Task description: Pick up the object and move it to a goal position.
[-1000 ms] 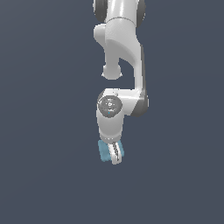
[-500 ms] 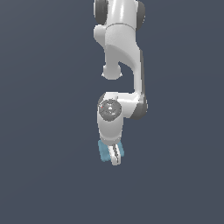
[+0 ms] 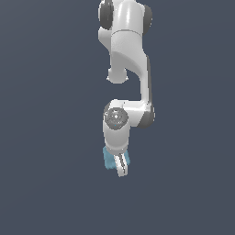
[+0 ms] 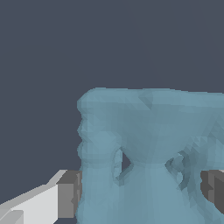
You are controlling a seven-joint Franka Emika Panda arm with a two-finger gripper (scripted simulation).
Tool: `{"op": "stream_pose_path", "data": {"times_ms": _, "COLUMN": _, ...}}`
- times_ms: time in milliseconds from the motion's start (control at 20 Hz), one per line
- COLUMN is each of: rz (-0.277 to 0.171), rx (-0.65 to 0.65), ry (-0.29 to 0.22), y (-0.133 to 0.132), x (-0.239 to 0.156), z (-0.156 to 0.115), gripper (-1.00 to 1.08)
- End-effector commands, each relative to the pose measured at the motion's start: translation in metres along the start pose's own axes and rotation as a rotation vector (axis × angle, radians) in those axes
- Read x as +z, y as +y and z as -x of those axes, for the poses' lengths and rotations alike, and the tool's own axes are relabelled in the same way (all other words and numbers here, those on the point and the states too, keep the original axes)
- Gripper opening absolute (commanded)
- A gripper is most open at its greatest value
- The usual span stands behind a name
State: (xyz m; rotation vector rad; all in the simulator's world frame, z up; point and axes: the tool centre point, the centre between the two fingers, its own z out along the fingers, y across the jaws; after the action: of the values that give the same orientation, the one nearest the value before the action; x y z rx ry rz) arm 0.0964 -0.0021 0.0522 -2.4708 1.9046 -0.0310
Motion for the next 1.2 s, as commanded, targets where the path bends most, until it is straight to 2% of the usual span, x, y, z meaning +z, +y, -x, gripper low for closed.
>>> {"op": "stream_pose_path", "data": {"times_ms": 0, "rz": 0.029, "rx": 0.003, "ry": -0.003, "y": 0.011, "x": 0.022, "z": -0.001, "gripper": -1.00}}
{"op": "stream_pose_path", "data": {"times_ms": 450, "rz": 0.029, "rx": 0.003, "ry": -0.003, "y": 0.011, "x": 0.022, "z": -0.001, "gripper": -1.00}}
{"op": "stream_pose_path", "data": {"times_ms": 500, "rz": 0.000, "rx": 0.000, "ry": 0.000, "y": -0.001, "x": 0.000, "z": 0.000, "gripper": -1.00}}
{"op": "stream_pose_path", "data": {"times_ms": 850, "rz": 0.000, "rx": 0.000, "ry": 0.000, "y": 0.004, "x": -0.009, "z": 0.003, "gripper": -1.00}}
{"op": "stream_pose_path", "data": {"times_ms": 1150, "rz": 0.001, "rx": 0.000, "ry": -0.001, "y": 0.015, "x": -0.031, "z": 0.009, "gripper": -1.00}}
